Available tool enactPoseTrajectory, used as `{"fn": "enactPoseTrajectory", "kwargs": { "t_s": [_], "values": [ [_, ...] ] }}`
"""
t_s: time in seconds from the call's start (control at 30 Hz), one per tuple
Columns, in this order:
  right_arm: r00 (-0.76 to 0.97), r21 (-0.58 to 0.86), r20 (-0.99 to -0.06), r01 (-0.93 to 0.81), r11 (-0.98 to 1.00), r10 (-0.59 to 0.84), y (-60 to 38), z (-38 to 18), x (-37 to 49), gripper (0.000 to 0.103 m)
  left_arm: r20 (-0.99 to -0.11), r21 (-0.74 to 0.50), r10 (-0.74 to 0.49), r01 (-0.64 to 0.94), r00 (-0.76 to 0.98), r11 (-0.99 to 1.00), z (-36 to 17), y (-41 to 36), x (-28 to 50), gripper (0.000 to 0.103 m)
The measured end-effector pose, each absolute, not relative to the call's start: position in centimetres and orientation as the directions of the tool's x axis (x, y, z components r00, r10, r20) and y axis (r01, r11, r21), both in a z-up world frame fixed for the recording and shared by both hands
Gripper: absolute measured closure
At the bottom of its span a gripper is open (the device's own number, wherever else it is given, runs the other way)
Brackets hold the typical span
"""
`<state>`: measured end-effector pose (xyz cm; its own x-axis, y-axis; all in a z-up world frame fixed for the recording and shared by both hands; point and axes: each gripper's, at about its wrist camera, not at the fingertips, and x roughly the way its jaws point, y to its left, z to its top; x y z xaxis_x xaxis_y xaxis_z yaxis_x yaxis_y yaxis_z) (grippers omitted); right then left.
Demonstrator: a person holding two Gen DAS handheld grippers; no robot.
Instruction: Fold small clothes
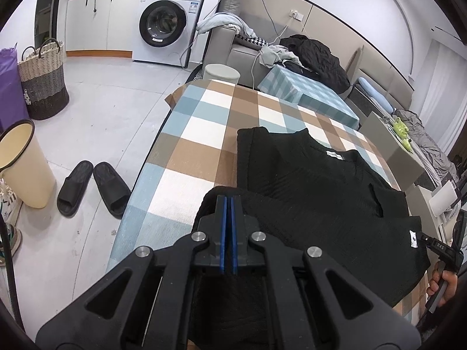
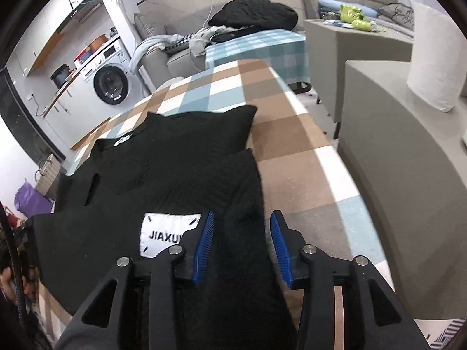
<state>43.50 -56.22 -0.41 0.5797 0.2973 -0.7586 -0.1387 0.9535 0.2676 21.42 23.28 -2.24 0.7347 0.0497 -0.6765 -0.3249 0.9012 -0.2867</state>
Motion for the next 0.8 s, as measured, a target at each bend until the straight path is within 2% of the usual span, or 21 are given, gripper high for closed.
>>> {"fn": "enactPoseTrajectory", "kwargs": {
  "t_s": [0.03, 0.1, 0.17, 0.3, 0.53, 0.63, 0.8],
  "values": [
    [0.591, 0.267, -0.75, -0.142, 0.953, 0.298, -56.2, -0.4, 43.5, 0.067, -0.677, -0.285, 0.051, -0.326, 0.734, 0.901, -2.3, 23.3, 21.4, 0.103],
    [0.6, 0.254, -0.738, -0.178, 0.951, 0.309, -55.6, -0.2, 43.4, 0.092, -0.677, -0.287, 0.05, -0.325, 0.734, 0.901, -2.4, 23.3, 21.3, 0.103],
    [0.61, 0.256, -0.721, -0.207, 0.944, 0.329, -55.2, 0.3, 43.2, 0.096, -0.676, -0.288, 0.051, -0.327, 0.735, 0.9, -2.4, 23.2, 21.2, 0.103],
    [0.664, 0.312, -0.636, -0.246, 0.918, 0.394, -55.5, 2.2, 42.2, 0.097, -0.656, -0.302, 0.054, -0.328, 0.752, 0.895, -1.9, 23.3, 20.9, 0.103],
    [0.777, 0.34, -0.525, -0.182, 0.923, 0.347, -55.3, 5.6, 44.2, 0.097, -0.607, -0.288, 0.068, -0.298, 0.792, 0.91, 0.1, 23.1, 23.3, 0.103],
    [0.785, 0.301, -0.554, -0.119, 0.946, 0.275, -54.3, 4.9, 46.3, 0.097, -0.619, -0.287, 0.083, -0.323, 0.781, 0.902, -0.3, 23.9, 25.1, 0.103],
    [0.713, 0.216, -0.677, -0.044, 0.975, 0.182, -53.1, 2.0, 48.5, 0.096, -0.698, -0.281, 0.072, -0.364, 0.713, 0.888, -3.2, 25.4, 27.3, 0.102]
  ]
}}
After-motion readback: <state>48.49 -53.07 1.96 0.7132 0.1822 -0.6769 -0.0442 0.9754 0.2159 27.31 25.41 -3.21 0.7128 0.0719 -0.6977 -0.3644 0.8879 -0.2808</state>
